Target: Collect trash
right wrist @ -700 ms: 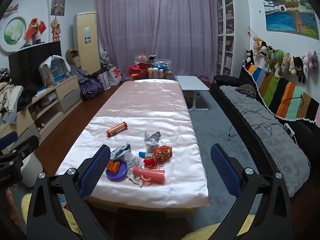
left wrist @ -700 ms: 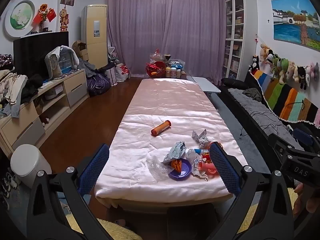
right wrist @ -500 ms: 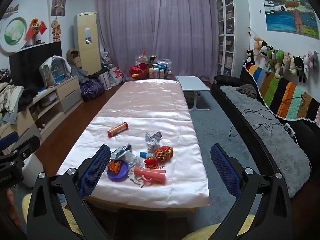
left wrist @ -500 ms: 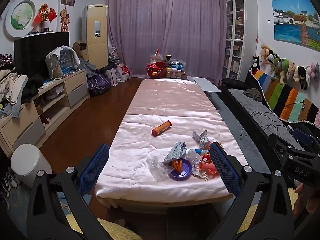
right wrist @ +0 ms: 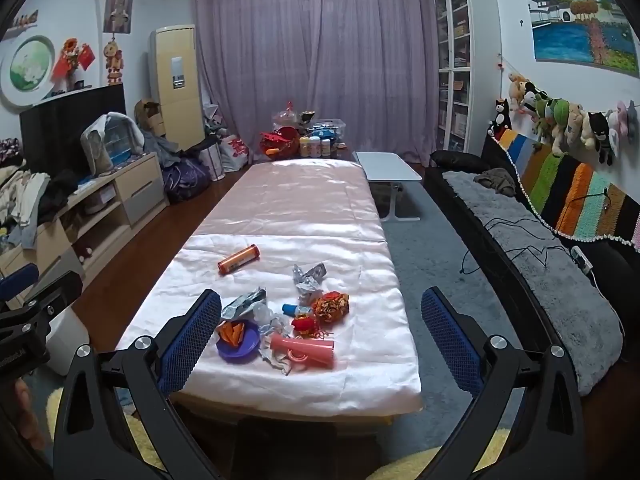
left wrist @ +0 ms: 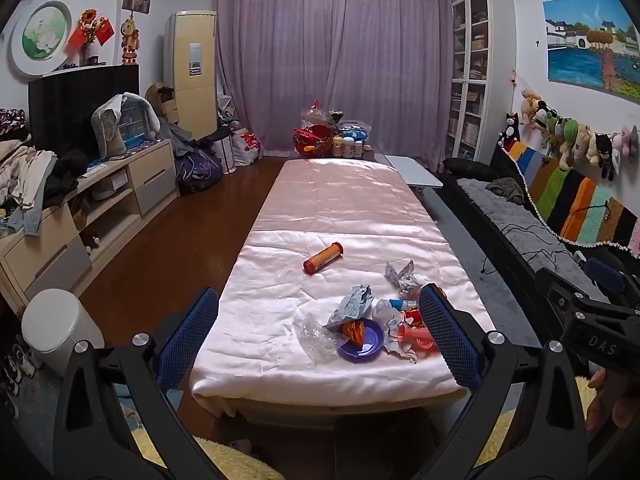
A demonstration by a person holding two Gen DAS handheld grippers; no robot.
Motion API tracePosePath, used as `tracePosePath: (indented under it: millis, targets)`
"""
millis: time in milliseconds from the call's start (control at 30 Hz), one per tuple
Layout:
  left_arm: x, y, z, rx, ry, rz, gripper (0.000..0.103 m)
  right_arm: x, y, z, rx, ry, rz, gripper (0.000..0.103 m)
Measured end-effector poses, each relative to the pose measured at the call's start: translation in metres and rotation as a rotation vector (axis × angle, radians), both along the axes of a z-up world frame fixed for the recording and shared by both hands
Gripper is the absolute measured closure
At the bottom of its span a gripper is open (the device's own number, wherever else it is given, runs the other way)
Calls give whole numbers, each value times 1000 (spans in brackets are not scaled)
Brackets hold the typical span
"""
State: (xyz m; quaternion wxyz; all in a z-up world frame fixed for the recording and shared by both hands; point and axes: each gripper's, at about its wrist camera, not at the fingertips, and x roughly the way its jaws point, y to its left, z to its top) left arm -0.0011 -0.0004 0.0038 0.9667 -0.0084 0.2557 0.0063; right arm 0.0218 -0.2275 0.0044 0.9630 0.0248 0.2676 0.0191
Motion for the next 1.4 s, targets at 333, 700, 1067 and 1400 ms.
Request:
tracePosePath:
  millis: [333,700,1067,1400]
  targets:
    - [-2,-2,2,-1,-2,-6,8,1,2,-1,2,-2,3,3]
    - [-2,-2,2,0,-2,-7,8,1,3,-2,3,-5,7,3]
    - [-1,-1,1,-2,-3,-5,8,1,3,-2,3,-4,7,3]
    - [-2,0,3,1,-2,-3,8,2,5,-1,5,-4,11,3]
